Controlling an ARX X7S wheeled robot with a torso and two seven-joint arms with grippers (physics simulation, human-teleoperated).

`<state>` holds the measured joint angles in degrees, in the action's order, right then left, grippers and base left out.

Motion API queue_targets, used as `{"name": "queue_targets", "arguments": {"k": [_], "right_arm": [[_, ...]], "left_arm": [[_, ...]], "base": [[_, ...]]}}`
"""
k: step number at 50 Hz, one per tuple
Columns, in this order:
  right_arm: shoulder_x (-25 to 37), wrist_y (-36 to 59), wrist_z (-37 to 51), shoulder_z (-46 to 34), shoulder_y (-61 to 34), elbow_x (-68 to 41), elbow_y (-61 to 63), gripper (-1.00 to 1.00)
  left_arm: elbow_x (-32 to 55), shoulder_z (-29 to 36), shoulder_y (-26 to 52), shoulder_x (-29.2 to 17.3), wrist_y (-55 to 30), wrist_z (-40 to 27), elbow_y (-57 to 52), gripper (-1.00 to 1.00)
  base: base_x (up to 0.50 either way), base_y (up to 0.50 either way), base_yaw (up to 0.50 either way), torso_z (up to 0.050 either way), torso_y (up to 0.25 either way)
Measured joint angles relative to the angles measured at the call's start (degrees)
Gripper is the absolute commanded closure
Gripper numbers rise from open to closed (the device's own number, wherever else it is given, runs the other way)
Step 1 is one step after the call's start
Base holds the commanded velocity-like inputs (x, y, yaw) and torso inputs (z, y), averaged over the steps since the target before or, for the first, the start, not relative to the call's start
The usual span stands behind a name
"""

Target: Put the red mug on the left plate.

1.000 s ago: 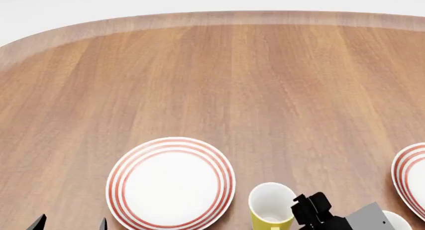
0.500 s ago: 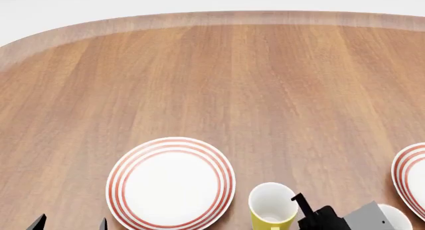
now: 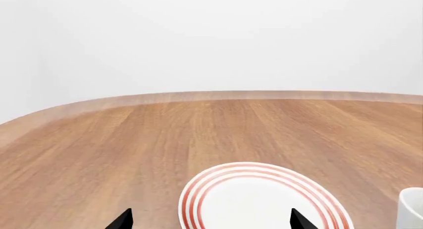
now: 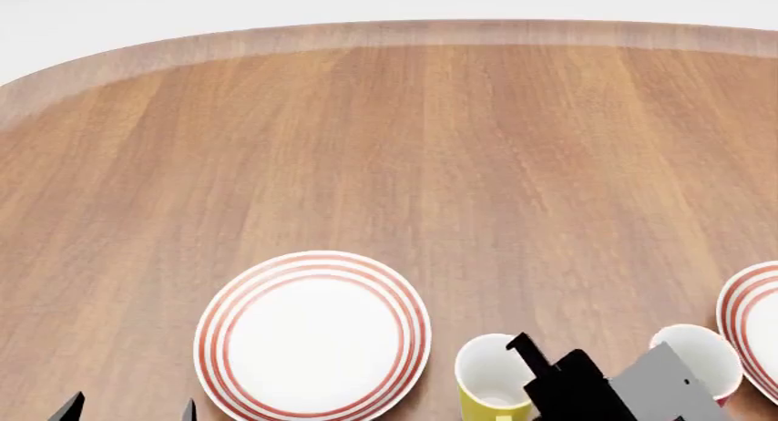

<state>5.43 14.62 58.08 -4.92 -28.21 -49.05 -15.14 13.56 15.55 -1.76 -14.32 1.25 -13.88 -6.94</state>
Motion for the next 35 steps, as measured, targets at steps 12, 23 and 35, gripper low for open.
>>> {"name": "queue_targets", "arguments": {"k": [12, 23, 35], "right_arm": [[1.2, 3.9, 1.6, -4.8, 2.5, -1.1, 13.5, 1.0], [1.7, 6.6, 3.0, -9.4, 4.1, -1.3, 22.8, 1.0], [2.5, 9.0, 4.7, -13.5, 4.7, -1.2, 31.1, 1.0]], "left_arm": [[0.2, 0.3, 0.2, -0.2, 0.1, -0.2, 0.2, -1.0], [0.4, 0.5, 0.3, -0.4, 0.2, -0.4, 0.3, -1.0], [0.6, 0.8, 0.3, -0.6, 0.3, -0.7, 0.2, -1.0]], "base": [[0.0, 0.0, 0.0, 0.0, 0.0], [0.0, 0.0, 0.0, 0.0, 0.0], [0.0, 0.0, 0.0, 0.0, 0.0]]}}
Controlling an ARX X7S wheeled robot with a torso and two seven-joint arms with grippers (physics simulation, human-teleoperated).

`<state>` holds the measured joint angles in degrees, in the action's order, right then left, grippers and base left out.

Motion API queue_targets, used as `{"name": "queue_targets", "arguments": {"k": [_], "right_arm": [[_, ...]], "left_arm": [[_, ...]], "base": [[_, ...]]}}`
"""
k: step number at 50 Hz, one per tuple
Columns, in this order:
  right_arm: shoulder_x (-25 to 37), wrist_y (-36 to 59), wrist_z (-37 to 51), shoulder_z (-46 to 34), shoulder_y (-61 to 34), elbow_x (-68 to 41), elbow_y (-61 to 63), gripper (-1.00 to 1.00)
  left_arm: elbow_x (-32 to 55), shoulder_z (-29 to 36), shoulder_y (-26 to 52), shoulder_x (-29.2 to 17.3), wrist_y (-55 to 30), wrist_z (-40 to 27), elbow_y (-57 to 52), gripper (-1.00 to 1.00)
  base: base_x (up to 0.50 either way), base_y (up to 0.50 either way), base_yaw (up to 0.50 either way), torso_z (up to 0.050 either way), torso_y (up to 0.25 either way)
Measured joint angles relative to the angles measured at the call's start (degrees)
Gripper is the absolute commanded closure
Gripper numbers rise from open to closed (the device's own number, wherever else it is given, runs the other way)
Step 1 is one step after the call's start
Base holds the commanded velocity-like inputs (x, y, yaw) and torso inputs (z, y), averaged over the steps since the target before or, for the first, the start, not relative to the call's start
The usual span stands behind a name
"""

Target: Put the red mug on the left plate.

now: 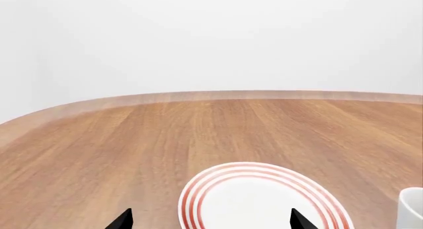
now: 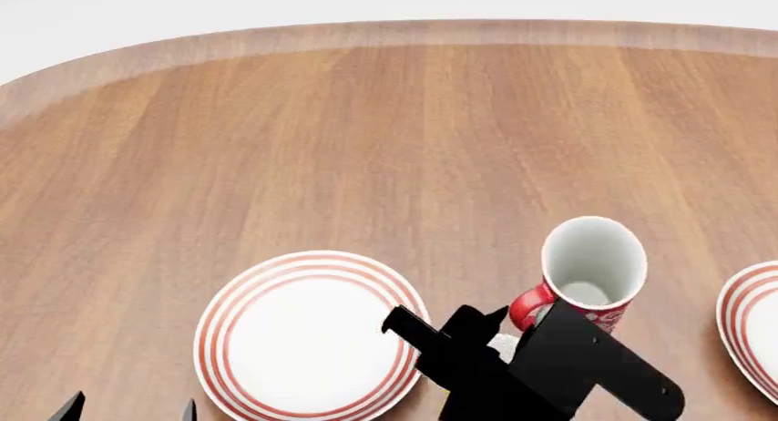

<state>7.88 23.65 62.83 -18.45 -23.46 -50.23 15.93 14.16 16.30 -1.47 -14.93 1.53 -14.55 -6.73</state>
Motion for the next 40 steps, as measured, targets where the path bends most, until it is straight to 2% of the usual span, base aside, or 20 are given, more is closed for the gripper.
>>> {"name": "queue_targets", "arguments": {"k": [19, 40], "right_arm": [[0.1, 2.3, -0.2, -7.8, 0.7, 1.0, 9.1, 1.0], [-1.2, -3.7, -15.4, -13.1, -0.8, 2.1, -2.1, 1.0]], "left_arm": [[0.3, 0.2, -0.3, -0.6, 0.1, -0.5, -0.7, -1.0], [0.7, 0.4, -0.2, -1.0, 0.2, -1.0, -0.9, -1.0]], "base": [[0.0, 0.0, 0.0, 0.0, 0.001], [0.0, 0.0, 0.0, 0.0, 0.0]]}}
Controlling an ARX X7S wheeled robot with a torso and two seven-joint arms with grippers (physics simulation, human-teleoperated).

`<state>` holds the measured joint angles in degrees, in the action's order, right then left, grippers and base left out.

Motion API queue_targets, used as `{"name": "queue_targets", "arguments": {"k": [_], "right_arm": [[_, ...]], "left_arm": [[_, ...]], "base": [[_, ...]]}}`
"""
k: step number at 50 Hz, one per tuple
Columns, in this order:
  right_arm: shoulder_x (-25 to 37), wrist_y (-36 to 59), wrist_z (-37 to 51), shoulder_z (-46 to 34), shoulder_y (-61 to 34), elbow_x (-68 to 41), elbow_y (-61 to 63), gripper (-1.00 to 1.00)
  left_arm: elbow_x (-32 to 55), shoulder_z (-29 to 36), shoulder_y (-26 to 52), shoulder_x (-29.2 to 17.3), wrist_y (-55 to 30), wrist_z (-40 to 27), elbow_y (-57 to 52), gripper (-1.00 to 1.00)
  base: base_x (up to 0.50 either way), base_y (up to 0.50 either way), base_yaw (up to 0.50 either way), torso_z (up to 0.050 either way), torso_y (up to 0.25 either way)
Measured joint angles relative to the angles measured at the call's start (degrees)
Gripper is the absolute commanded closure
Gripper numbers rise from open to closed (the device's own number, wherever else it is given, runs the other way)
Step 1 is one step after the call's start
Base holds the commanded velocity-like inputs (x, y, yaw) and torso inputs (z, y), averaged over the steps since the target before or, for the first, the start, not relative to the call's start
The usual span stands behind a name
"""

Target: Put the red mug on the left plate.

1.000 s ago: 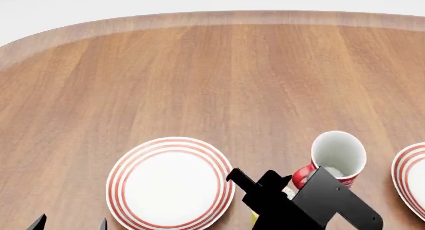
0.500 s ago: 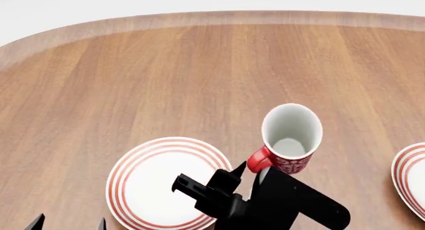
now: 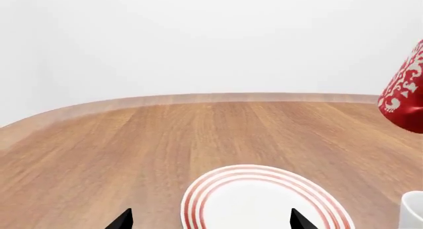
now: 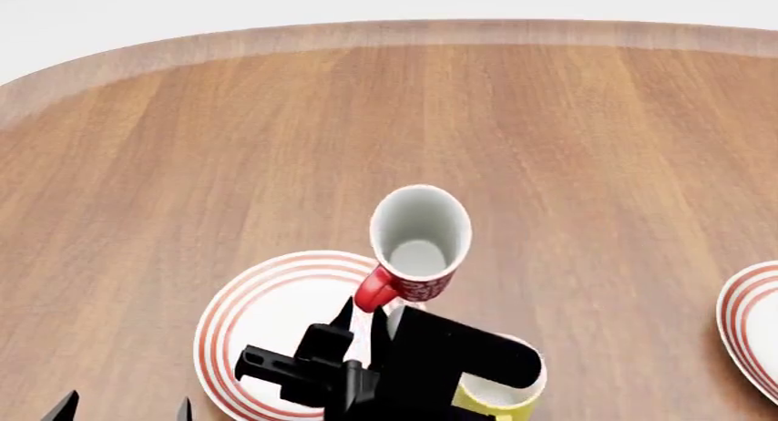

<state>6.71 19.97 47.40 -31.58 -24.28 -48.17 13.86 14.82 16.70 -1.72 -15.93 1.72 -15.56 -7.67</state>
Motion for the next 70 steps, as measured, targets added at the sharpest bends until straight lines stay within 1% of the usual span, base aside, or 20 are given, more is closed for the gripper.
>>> {"name": "queue_targets", "arguments": {"k": [16, 44, 62, 70], "right_arm": [[-1.8, -2.4, -7.4, -2.9, -3.8, 1.0, -12.1, 1.0], [-5.1, -8.0, -15.1, -8.5, -6.4, 1.0, -27.7, 1.0], [-6.2, -16.1, -16.6, -17.4, -11.4, -4.7, -39.8, 1.0], [-5.4, -18.5, -15.6, -20.9, -12.8, -6.9, -40.2, 1.0]], "left_arm": [[0.4, 0.2, 0.0, -0.4, 0.0, -0.3, -0.4, -1.0], [0.8, 0.4, -0.1, -0.9, 0.2, -0.8, -0.7, -1.0], [1.3, 0.5, 0.1, -1.2, 0.4, -1.0, -0.7, -1.0], [1.5, 0.6, 0.0, -1.3, 0.4, -1.1, -0.7, -1.0]], "base": [[0.0, 0.0, 0.0, 0.0, 0.001], [0.0, 0.0, 0.0, 0.0, 0.0], [0.0, 0.0, 0.0, 0.0, 0.0], [0.0, 0.0, 0.0, 0.0, 0.0]]}}
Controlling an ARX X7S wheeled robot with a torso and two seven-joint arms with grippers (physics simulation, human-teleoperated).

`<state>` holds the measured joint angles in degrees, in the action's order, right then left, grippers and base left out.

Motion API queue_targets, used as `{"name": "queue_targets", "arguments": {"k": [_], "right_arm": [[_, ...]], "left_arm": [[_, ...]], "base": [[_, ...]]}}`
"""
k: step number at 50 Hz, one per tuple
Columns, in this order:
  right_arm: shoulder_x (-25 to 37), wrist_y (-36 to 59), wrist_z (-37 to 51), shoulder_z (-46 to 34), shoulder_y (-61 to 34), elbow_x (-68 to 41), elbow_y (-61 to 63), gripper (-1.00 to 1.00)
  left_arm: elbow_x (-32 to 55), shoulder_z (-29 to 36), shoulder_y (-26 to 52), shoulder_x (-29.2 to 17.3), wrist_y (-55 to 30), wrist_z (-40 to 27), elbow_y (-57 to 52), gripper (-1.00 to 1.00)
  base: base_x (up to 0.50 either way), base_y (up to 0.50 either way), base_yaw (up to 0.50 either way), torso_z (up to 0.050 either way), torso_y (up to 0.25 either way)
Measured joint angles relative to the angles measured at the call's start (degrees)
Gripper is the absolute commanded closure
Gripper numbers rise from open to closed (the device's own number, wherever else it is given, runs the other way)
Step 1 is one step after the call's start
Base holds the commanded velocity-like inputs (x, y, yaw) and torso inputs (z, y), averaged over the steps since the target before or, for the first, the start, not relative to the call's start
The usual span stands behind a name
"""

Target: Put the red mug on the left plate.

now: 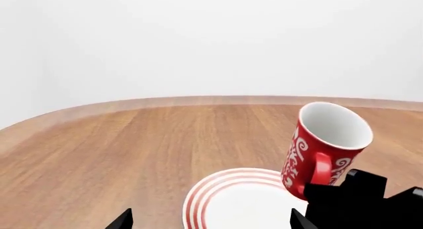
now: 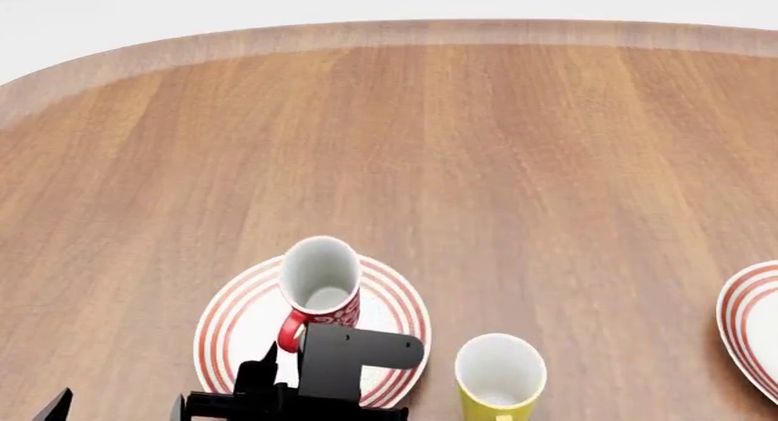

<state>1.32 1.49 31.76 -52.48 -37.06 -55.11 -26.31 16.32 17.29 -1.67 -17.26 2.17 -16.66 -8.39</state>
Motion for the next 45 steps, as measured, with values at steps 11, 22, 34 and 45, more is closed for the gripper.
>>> {"name": "queue_targets", "arguments": {"k": [11, 22, 34, 45], "right_arm": [[-0.1, -3.4, -1.3, -4.8, -2.2, -3.9, -4.0, 1.0], [-0.9, -15.1, -5.2, -24.6, -9.0, -21.8, -14.1, 1.0], [-1.2, -19.5, -7.7, -33.7, -12.6, -30.4, -19.2, 1.0], [-1.2, -19.5, -8.8, -36.3, -14.2, -33.0, -21.1, 1.0]], "left_arm": [[0.2, 0.1, 0.0, -0.2, 0.1, -0.1, -0.1, -1.0], [0.3, 0.3, 0.2, -0.3, 0.3, -0.2, 0.3, -1.0], [0.4, 0.6, 0.4, -0.3, 0.4, -0.2, 0.5, -1.0], [0.5, 0.8, 0.4, -0.5, 0.5, -0.4, 0.6, -1.0]], "base": [[0.0, 0.0, 0.0, 0.0, 0.001], [0.0, 0.0, 0.0, 0.0, 0.0], [0.0, 0.0, 0.0, 0.0, 0.001], [0.0, 0.0, 0.0, 0.0, 0.0]]}}
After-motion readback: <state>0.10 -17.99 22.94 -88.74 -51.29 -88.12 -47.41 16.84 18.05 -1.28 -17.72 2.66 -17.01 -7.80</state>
